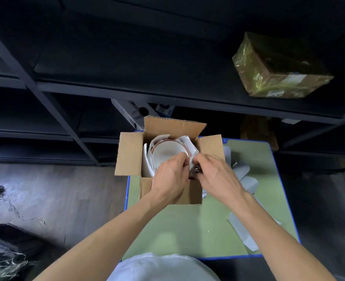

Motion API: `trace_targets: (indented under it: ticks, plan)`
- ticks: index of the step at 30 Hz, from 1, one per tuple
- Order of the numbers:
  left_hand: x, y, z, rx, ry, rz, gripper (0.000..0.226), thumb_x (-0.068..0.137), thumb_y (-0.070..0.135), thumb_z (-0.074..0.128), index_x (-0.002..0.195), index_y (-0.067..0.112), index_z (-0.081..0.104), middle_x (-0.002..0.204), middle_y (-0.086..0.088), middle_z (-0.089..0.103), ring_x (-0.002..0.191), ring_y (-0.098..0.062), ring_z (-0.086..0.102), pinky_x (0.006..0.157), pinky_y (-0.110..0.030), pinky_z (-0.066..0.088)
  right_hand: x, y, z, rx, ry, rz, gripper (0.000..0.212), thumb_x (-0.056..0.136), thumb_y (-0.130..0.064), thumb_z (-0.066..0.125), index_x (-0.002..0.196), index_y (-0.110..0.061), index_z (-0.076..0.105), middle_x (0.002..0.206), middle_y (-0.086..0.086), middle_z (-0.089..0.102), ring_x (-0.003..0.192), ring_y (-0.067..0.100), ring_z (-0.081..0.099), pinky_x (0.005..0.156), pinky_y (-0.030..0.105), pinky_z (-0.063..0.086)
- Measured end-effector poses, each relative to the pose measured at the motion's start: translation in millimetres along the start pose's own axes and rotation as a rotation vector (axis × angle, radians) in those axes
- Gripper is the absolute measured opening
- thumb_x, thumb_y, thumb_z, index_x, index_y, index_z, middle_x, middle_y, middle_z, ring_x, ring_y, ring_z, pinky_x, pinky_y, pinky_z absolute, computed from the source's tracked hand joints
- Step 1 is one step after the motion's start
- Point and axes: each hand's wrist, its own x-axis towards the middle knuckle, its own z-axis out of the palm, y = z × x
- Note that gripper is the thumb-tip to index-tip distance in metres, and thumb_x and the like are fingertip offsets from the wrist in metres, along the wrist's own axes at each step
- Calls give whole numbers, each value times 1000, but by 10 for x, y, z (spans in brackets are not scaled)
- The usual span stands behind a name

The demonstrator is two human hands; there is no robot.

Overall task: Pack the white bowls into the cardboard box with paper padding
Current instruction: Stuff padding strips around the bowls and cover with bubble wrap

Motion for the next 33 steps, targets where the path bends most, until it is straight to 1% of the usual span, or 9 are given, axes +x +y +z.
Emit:
trace_targets:
  ticks: [4, 9, 11, 16, 19, 23, 26, 31, 33]
  plan:
    - [6, -10, 16, -9, 18, 17, 13, 91, 21, 49, 81, 27, 42, 69, 8, 54, 62, -23, 52, 53, -41, 48, -21, 45, -35, -33, 51, 4, 2, 91, -26, 66, 90, -24, 67, 91, -11, 63, 97, 14, 50, 66, 21, 26]
    - [-1, -23, 12, -26, 7, 34, 12, 91, 20, 49, 82, 26, 44, 72, 8, 57, 65, -23, 53, 56, -42, 49, -3, 42, 103, -131, -11, 56, 11, 93, -19, 57, 90, -19, 67, 94, -9, 66, 94, 15, 45, 66, 33, 44]
    - [7, -29, 2, -35, 1, 32, 9, 91, 20, 50, 84, 24, 47, 74, 7, 58, 67, -22, 54, 58, -41, 49, 10, 38, 95, -129, -16, 48, 9, 91, -17, 59, 90, -20, 67, 94, -10, 67, 93, 16, 45, 67, 34, 45]
    - [0, -33, -14, -23, -4, 60, 6, 92, 19, 51, 86, 20, 49, 74, 4, 59, 67, -24, 54, 58, -43, 49, -65, 111, -10, -73, 104, 32, 8, 85, -14, 70, 85, -22, 71, 92, -16, 68, 87, 15, 48, 63, 21, 25]
    - [12, -35, 7, -6, -15, 66, 6, 92, 20, 49, 86, 20, 49, 75, 4, 58, 67, -26, 54, 59, -44, 49, -74, 115, -16, -105, 132, 7, 6, 83, -14, 73, 83, -19, 75, 95, -15, 69, 87, 17, 49, 64, 20, 26]
    - [5, -44, 6, -12, -18, 68, 10, 92, 22, 51, 83, 22, 47, 73, 7, 56, 66, -24, 53, 58, -43, 49, 5, 64, 77, -188, -2, -18, 14, 88, -15, 60, 91, -22, 72, 91, -11, 67, 92, 18, 44, 72, 27, 35]
    - [-5, -34, 10, -21, -27, 52, 9, 90, 24, 53, 82, 25, 47, 74, 8, 58, 68, -22, 54, 58, -42, 49, 76, 56, 78, -199, -66, 18, 20, 86, -11, 59, 93, -26, 71, 90, -11, 66, 94, 17, 42, 79, 30, 38]
    - [1, -32, 4, -20, -29, 61, 2, 88, 22, 53, 87, 24, 52, 77, 7, 62, 70, -21, 57, 60, -40, 50, 170, -30, 26, -216, -106, 43, 20, 80, -5, 61, 91, -19, 69, 77, -10, 48, 88, 19, 37, 71, 30, 26]
    - [-9, -38, -8, -20, -27, 71, 3, 88, 24, 55, 86, 23, 53, 77, 7, 63, 71, -21, 57, 60, -38, 49, 128, 3, -17, -181, -91, 19, 19, 84, -9, 60, 91, -23, 71, 87, -11, 61, 92, 19, 42, 74, 30, 30]
